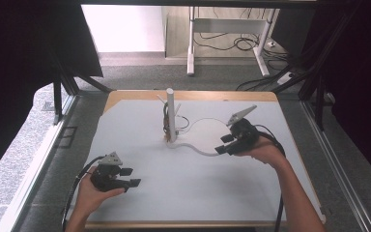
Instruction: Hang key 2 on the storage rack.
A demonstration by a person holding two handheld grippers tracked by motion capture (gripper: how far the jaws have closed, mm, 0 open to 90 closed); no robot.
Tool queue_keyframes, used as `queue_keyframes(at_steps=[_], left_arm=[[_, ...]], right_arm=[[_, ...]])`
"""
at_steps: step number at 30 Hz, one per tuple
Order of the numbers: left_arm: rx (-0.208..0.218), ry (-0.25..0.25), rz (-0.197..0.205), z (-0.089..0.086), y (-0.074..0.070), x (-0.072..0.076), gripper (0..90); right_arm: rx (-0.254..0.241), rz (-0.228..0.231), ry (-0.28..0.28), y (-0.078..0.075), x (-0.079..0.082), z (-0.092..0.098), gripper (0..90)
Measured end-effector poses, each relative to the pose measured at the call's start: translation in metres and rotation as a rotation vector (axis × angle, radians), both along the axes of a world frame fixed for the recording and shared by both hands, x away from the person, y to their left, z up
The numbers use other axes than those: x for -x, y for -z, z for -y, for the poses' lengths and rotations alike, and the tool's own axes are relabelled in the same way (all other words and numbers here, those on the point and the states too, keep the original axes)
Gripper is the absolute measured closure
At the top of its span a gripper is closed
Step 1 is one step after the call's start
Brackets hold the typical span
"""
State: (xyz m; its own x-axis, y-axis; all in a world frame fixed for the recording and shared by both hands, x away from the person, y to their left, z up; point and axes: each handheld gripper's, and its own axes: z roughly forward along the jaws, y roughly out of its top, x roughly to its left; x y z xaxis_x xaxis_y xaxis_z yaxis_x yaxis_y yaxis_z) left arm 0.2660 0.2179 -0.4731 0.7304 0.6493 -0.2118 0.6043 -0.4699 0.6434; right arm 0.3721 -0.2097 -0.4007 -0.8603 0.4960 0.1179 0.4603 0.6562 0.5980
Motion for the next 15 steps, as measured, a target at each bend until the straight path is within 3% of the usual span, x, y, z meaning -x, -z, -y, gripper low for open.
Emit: queue_keyframes(at_steps=[4,7,11,15], left_arm=[[-0.001,0.000,0.003,0.000,0.000,0.001,43.0],[-0.005,-0.003,0.001,0.000,0.001,0.001,42.9],[-0.009,-0.006,-0.004,0.002,0.001,0.001,42.6],[-0.007,-0.013,0.002,0.000,0.000,0.001,42.3]], right_arm=[[-0.049,0.019,0.028,0.024,0.015,0.021,45.3],[-0.057,0.025,0.046,0.035,0.021,0.028,44.8],[-0.058,0.053,0.056,0.037,0.023,0.029,43.4],[-0.096,0.124,0.091,0.033,0.035,0.031,38.9]])
